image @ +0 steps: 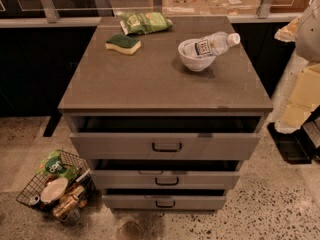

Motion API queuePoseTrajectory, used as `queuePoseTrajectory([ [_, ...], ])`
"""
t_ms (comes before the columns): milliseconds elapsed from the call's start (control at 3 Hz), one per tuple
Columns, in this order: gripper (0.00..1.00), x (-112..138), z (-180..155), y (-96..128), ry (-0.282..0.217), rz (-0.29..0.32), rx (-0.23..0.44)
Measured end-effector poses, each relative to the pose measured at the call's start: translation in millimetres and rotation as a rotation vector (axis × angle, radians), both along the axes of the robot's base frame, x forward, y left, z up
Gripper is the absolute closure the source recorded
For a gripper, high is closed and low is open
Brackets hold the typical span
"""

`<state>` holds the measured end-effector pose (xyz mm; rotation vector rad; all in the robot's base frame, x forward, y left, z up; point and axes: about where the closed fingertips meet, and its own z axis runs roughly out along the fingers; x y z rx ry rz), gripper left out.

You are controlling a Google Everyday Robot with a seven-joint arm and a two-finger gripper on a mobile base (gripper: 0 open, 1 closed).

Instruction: Pick blue plastic bottle from white bowl and place on counter

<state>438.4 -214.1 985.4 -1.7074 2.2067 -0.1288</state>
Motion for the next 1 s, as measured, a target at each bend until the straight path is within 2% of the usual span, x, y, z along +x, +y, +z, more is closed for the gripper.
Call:
queuePoseTrajectory([
  [333,0.0,0,0,0,0.0,0.0,0.0],
  [667,0.0,19,5,-4,0.028,-0.041,-0.003],
  [1000,0.0,95,-14,-24,0.116,-0.223,-0.04],
])
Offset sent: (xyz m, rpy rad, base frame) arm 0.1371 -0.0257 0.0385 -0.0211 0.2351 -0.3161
